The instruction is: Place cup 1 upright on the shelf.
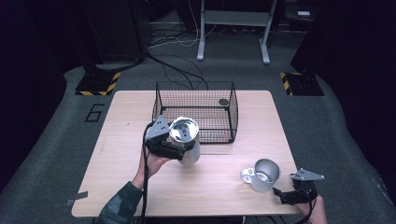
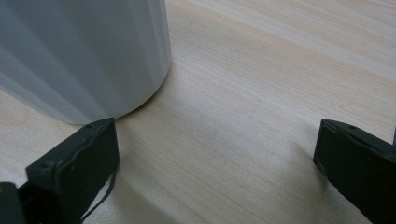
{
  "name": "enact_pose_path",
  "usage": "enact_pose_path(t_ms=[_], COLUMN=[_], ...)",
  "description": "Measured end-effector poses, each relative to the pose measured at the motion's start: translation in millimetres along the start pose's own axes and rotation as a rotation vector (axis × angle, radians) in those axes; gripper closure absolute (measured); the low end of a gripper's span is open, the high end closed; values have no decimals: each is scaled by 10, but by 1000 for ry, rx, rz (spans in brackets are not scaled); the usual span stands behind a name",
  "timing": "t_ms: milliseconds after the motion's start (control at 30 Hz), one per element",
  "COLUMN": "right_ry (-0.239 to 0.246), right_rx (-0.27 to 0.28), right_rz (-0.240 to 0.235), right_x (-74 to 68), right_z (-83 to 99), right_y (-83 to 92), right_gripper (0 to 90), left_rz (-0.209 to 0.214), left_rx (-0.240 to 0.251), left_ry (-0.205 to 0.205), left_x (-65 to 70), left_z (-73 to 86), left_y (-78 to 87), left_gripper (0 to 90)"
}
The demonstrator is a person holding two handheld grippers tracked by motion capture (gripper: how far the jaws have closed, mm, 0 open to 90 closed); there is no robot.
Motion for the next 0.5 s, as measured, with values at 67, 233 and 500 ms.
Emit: enact_pose_path(t_ms=[67,233,500], right_ry=[0,-5,-5], right_rx=[0,1,3], right_rz=[1,-4,-4], right_x=[0,-4,-4], right_z=[0,-1,-3], right_y=[0,1,-1], right_gripper=[0,0,0], left_rz=[-3,-11,-28], left_rx=[1,2,17], left_ry=[2,11,13], left_x=[-12,-53,-109], left_z=[-20,-58,-128], left_y=[17,62,111], left_gripper=[38,38,38])
Point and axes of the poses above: each handheld gripper's, and its own axes: y roughly backward along the jaws, z roughly out of its underside, x roughly to its right, the point moved 3 cm from there along -y, roughly forward along the jaws, and after that the axes turned 5 degrees about z, right-handed, at the moved point
